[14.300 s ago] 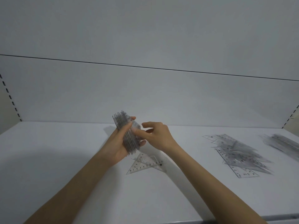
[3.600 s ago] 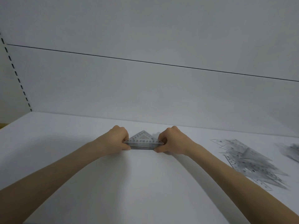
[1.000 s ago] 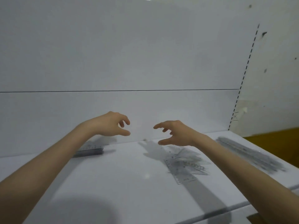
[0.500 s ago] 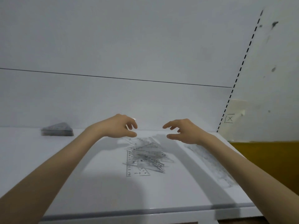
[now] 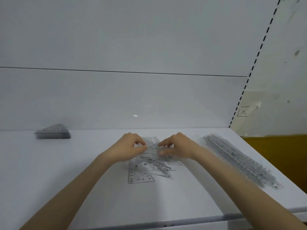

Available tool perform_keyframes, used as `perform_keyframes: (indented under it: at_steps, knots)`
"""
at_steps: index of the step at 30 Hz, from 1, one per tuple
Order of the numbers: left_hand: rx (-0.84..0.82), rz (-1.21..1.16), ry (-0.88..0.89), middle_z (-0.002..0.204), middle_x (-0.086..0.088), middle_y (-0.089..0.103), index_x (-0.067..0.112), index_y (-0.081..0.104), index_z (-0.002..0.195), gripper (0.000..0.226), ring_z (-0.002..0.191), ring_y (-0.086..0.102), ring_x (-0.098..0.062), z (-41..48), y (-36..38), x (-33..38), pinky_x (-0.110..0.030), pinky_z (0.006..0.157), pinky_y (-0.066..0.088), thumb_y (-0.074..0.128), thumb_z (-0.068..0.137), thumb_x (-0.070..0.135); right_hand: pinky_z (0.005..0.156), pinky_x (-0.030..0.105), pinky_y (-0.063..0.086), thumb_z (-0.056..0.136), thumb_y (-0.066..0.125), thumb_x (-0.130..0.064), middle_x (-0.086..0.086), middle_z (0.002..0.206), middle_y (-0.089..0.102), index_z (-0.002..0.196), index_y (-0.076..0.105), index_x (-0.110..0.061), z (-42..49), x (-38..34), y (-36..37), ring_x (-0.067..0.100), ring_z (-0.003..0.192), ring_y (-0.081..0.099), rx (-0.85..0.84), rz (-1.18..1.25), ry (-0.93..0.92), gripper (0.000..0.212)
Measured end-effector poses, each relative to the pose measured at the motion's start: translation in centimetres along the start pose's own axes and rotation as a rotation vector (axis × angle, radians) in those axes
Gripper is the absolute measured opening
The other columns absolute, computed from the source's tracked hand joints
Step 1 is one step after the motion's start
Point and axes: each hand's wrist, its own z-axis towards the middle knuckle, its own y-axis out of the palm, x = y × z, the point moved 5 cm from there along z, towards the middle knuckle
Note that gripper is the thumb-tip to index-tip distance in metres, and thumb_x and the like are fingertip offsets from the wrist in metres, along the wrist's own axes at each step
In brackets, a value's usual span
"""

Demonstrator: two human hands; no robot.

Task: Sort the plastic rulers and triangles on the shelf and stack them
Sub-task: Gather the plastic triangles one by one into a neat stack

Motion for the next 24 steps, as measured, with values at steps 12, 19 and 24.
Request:
perform_keyframes:
  at_steps: [12,19,24]
  knots:
    - [0.019,-0.035,0.063,0.093,0.002,0.068,0.016,0.072,0.088,0.029,0.089,0.062,-0.016,0.8,-0.5,0.4,-0.034,0.082,0.050,0.053,0.093,0.038,0.051,0.029,0.052,0.087,0.053,-0.023,-0.003,0.077,0.071,0.098,0.074,-0.016,-1.4,-4.2,-4.1,0.013,0.064,0.063,0.581,-0.142,-0.502,0.025]
    - [0.115,-0.487,-0.197,0.071,0.000,0.061,0.010,0.065,0.096,0.028,0.045,0.048,-0.010,1.6,-2.9,-0.6,-0.018,0.044,0.035,0.039,0.101,0.019,0.071,0.024,0.053,0.093,0.060,-0.020,-0.006,0.088,0.066,0.119,0.063,-0.016,1.5,-4.8,-7.4,0.008,0.078,0.062,0.594,0.374,-0.143,0.026]
    - [0.171,-0.946,-0.298,0.066,-0.006,0.053,0.004,0.060,0.102,0.021,0.042,0.030,-0.011,1.3,-2.0,-2.2,-0.019,0.041,0.019,0.043,0.096,0.015,0.089,0.036,0.052,0.078,0.070,-0.055,0.000,0.101,0.067,0.117,0.064,-0.015,1.8,0.4,-1.2,0.016,0.094,0.064,0.107,0.164,0.345,0.056]
